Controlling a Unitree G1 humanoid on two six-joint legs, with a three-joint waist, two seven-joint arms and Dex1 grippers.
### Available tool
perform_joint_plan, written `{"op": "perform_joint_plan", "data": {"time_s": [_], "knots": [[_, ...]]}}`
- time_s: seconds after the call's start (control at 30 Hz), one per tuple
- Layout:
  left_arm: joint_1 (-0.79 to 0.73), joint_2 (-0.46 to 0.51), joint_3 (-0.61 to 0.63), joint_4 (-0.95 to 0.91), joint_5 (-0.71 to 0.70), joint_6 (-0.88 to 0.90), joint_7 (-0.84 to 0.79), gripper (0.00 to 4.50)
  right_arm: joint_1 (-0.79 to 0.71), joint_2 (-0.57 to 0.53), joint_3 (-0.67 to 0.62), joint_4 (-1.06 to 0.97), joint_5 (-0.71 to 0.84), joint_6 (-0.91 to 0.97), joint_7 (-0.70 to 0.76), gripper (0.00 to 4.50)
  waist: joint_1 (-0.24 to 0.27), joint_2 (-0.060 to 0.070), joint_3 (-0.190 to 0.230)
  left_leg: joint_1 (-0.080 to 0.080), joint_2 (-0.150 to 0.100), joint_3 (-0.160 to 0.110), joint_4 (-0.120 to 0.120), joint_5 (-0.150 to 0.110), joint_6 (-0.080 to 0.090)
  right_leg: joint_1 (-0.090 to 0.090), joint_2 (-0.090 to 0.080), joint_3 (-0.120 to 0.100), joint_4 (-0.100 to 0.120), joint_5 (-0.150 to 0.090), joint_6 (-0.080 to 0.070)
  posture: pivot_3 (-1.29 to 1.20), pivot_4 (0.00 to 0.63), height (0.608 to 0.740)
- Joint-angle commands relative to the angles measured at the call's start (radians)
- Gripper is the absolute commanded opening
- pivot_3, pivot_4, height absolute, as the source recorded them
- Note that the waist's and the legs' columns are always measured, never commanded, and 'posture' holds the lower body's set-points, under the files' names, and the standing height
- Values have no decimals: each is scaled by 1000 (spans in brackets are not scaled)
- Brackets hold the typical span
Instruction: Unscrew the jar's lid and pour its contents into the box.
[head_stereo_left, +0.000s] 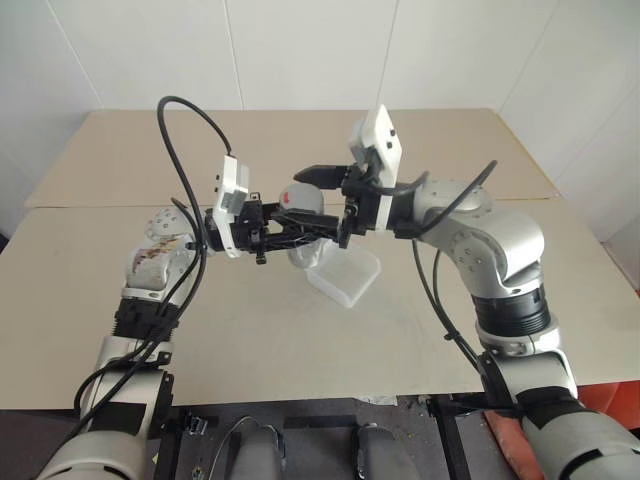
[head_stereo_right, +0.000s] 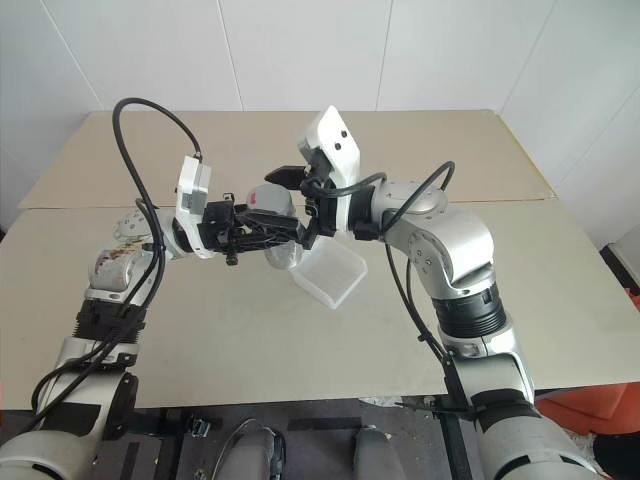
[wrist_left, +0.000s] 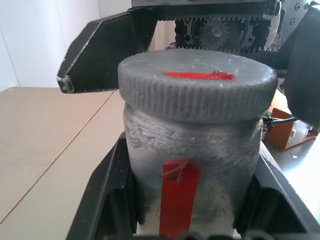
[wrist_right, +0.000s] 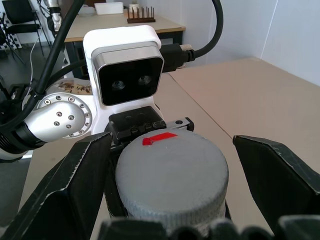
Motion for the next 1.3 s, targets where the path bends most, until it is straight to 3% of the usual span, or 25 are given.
{"op": "perform_joint_plan", "data": {"time_s": [0.03, 0.1, 0.13, 0.3, 0.57, 0.67, 0.83, 1.0, 1.3], "knots": [[-17, 0, 15, -17, -1, -14, -11, 1930, -21, 3, -26, -17, -5, -41, 6, 3577, 0, 0, 0, 0, 0, 0, 0, 0, 0, 0, 0, 0, 0, 0, 0, 0, 150, 740], [-14, -2, 11, -20, -1, -12, -13, 1930, -19, 4, -26, -16, -7, -47, 5, 2871, 0, 0, 0, 0, 0, 0, 0, 0, 0, 0, 0, 0, 0, 0, 0, 0, 150, 740], [-11, -3, 9, -24, -1, -12, -16, 1930, -19, 4, -26, -17, -8, -48, 6, 2740, 0, 0, 0, 0, 0, 0, 0, 0, 0, 0, 0, 0, 0, 0, 0, 0, 150, 740], [-1, -2, 5, -37, -16, -7, -43, 1930, -9, 1, -25, -6, 2, -94, 70, 2740, 0, 0, 0, 0, 0, 0, 0, 0, 0, 0, 0, 0, 0, 0, 0, 0, 150, 740], [-38, 21, -21, -59, -84, 49, -267, 1930, -38, -43, 29, 200, 127, -292, 749, 2740, 0, 0, 0, 0, 0, 0, 0, 0, 0, 1, 0, 0, -2, 0, 0, 0, 150, 740], [-50, 24, -42, -80, -111, 77, -302, 1930, -90, -38, 78, 306, 131, -362, 849, 2740, -6, 0, 0, 1, 0, 0, 1, 0, 0, 1, 1, 0, -3, 0, 0, 0, 150, 740], [-50, 29, -68, -117, -136, 82, -302, 1930, -169, -12, 156, 480, 127, -472, 849, 2740, -17, 1, 0, 1, 2, 0, 0, 0, 0, 0, 2, 0, 0, 0, 0, 0, 150, 740], [-32, 39, -46, -109, -115, 81, -288, 1930, -148, -3, 81, 483, 86, -464, 812, 4336, -11, 1, 1, 0, 1, -1, 1, 0, 0, 0, 1, -1, 1, 0, 0, 0, 150, 740], [55, 78, 45, -67, -53, 25, -155, 1930, 110, -107, -103, 22, 83, -316, 377, 4424, 2, 1, 1, -1, 1, -2, 1, 0, 0, 0, 0, -1, 1, 0, 0, 0, 150, 740]]}}
